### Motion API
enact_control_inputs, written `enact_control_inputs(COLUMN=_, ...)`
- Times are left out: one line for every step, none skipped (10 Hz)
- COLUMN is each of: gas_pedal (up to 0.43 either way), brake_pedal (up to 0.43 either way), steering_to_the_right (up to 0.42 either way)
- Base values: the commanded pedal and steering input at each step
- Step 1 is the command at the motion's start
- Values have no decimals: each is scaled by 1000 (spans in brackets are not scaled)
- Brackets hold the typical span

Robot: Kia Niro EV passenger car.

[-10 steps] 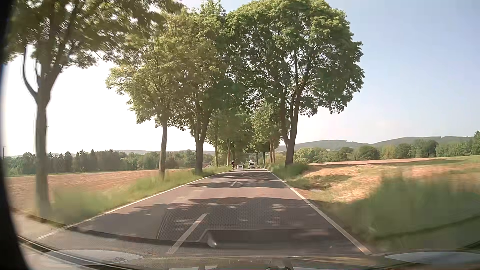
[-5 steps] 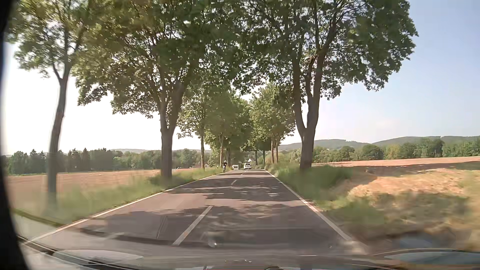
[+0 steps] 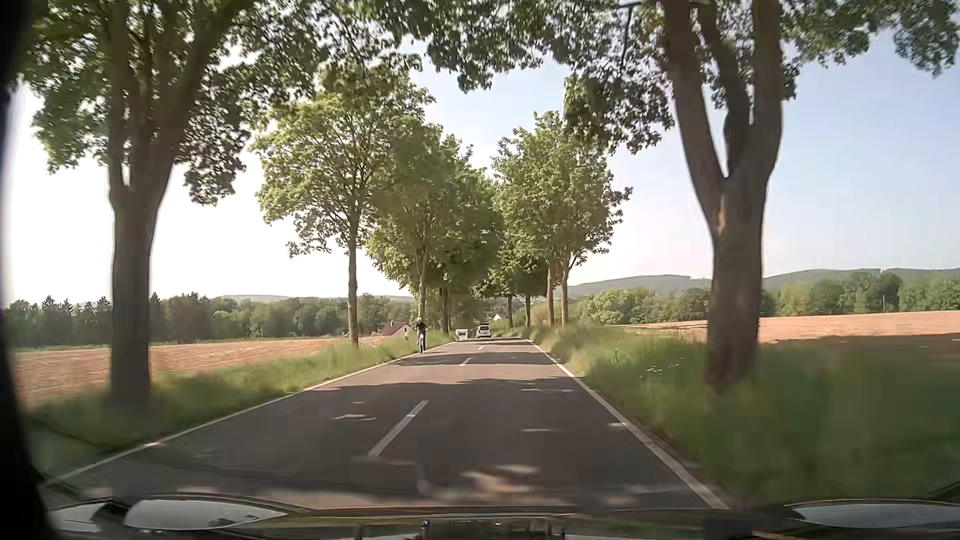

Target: Follow the waypoints while adhering to traffic rules and regulations

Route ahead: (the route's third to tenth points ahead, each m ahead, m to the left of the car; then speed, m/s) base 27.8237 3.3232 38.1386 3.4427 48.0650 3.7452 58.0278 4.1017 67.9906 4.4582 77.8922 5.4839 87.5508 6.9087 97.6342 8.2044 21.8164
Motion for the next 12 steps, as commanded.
enact_control_inputs(gas_pedal=299, brake_pedal=0, steering_to_the_right=1)
enact_control_inputs(gas_pedal=280, brake_pedal=0, steering_to_the_right=1)
enact_control_inputs(gas_pedal=268, brake_pedal=0, steering_to_the_right=1)
enact_control_inputs(gas_pedal=248, brake_pedal=0, steering_to_the_right=0)
enact_control_inputs(gas_pedal=209, brake_pedal=0, steering_to_the_right=0)
enact_control_inputs(gas_pedal=197, brake_pedal=0, steering_to_the_right=-1)
enact_control_inputs(gas_pedal=189, brake_pedal=0, steering_to_the_right=-1)
enact_control_inputs(gas_pedal=177, brake_pedal=0, steering_to_the_right=-1)
enact_control_inputs(gas_pedal=177, brake_pedal=0, steering_to_the_right=-2)
enact_control_inputs(gas_pedal=177, brake_pedal=0, steering_to_the_right=-3)
enact_control_inputs(gas_pedal=177, brake_pedal=0, steering_to_the_right=-4)
enact_control_inputs(gas_pedal=177, brake_pedal=0, steering_to_the_right=-5)
